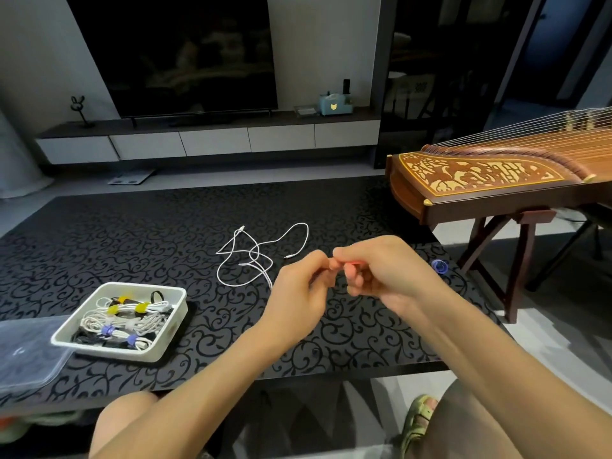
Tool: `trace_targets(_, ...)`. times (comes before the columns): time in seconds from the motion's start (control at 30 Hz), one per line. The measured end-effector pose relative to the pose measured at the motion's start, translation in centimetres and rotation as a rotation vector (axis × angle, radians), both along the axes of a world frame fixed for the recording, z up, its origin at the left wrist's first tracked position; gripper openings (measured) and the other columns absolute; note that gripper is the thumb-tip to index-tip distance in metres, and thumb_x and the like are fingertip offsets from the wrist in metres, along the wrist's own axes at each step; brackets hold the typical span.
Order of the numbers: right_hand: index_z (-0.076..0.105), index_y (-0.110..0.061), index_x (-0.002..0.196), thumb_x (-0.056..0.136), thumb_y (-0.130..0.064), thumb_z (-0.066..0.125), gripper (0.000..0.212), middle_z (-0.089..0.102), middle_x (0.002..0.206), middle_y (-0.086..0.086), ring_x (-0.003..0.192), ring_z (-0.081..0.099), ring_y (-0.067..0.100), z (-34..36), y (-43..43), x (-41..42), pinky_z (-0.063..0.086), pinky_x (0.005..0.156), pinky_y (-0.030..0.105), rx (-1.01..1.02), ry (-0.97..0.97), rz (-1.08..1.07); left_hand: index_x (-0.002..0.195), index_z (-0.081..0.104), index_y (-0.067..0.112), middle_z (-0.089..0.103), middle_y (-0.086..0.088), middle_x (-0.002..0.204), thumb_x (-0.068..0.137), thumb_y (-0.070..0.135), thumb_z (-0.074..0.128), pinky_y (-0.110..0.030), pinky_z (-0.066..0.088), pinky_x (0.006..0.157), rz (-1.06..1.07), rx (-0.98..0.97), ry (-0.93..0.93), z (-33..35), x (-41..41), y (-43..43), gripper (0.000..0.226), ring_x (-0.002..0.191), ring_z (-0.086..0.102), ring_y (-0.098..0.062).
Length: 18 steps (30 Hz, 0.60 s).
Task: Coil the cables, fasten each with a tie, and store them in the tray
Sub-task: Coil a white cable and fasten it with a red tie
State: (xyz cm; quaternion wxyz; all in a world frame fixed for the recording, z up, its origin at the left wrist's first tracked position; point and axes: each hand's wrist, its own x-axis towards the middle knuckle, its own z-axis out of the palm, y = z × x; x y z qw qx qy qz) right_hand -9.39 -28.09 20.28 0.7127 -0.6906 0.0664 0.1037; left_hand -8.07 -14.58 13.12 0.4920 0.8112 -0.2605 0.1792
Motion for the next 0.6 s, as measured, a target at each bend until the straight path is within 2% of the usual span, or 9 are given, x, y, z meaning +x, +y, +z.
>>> trace_targets(0.03,0.063,0.001,0.064,0.087,-0.004,0.059,0.023,0.05,0.043,0.0,0.036,0.039,0.007,0.1,-0.1,0.2,0.04,0.041,0.019,0.035,0.054,0.01,0.081,0.056,0.002,0.057,-0.005,0.067,0.089,0.002,0.051,-0.029,0.038,0.056,-0.031,0.017,0.002,-0.1,-0.1,0.1,0.01,0.06,0.046,-0.02)
trace_targets(0.13,0.063,0.0,0.066,0.088,-0.005,0.058,0.024,0.052,0.042,-0.001,0.034,0.041,0.005,-0.1,-0.1,0.6,0.043,0.039,0.017,0.047,0.107,0.061,0.083,0.058,0.006,0.055,0.005,0.067,0.089,0.016,0.055,-0.024,0.039,0.057,-0.048,0.019,0.02,-0.5,-0.5,0.2,0.011,0.062,0.048,-0.013)
trace_targets(0.27,0.066,-0.001,0.073,0.095,-0.016,0.053,0.03,0.057,0.044,0.0,0.035,0.047,0.005,0.3,-0.5,0.9,0.044,0.039,0.017,-0.063,0.086,0.192,0.074,0.057,0.019,0.056,0.004,0.064,0.091,0.011,0.061,-0.03,0.042,0.058,-0.012,-0.075,0.169,-0.5,0.0,-0.1,0.019,0.059,0.048,-0.009)
trace_targets(0.37,0.073,-0.008,0.074,0.1,-0.032,0.043,0.046,0.057,0.045,0.002,0.037,0.047,0.008,0.8,-2.7,1.6,0.043,0.039,0.018,-0.211,-0.075,0.115,0.075,0.063,0.013,0.061,0.002,0.061,0.09,0.009,0.062,-0.025,0.045,0.057,-0.086,-0.235,0.356,-0.1,0.2,-0.6,0.016,0.056,0.052,-0.01)
trace_targets(0.43,0.073,-0.012,0.082,0.1,-0.031,0.043,0.04,0.059,0.049,-0.001,0.042,0.048,0.006,0.3,-4.5,2.3,0.041,0.043,0.016,-0.302,-0.241,-0.045,0.073,0.065,0.008,0.062,-0.005,0.061,0.091,0.006,0.059,-0.02,0.044,0.055,-0.19,-0.423,0.537,0.4,0.4,-0.6,0.019,0.052,0.05,-0.011)
trace_targets(0.5,0.07,-0.012,0.104,0.099,-0.015,0.046,0.025,0.068,0.067,-0.003,0.058,0.057,0.005,-0.9,-5.4,2.6,0.044,0.053,0.016,-0.288,-0.29,-0.016,0.068,0.064,0.007,0.059,-0.009,0.062,0.091,0.004,0.055,-0.02,0.043,0.051,-0.331,-0.662,0.779,1.0,0.6,-0.6,0.025,0.048,0.046,-0.011)
trace_targets(0.57,0.062,-0.015,0.121,0.094,-0.002,0.048,0.033,0.072,0.099,0.002,0.088,0.065,0.013,-2.7,-5.2,2.6,0.049,0.073,0.025,-0.145,-0.241,0.185,0.071,0.054,0.002,0.057,-0.01,0.06,0.085,0.005,0.053,-0.021,0.042,0.048,-0.437,-0.819,0.933,1.8,0.7,-0.7,0.014,0.045,0.045,-0.01)
trace_targets(0.6,0.06,-0.016,0.123,0.093,-0.001,0.049,0.035,0.07,0.11,0.005,0.099,0.064,0.017,-3.5,-5.0,2.6,0.049,0.083,0.03,-0.068,-0.226,0.266,0.074,0.05,0.002,0.056,-0.009,0.06,0.082,0.006,0.052,-0.021,0.041,0.047,-0.474,-0.857,0.973,2.1,0.7,-0.8,0.009,0.044,0.045,-0.009)
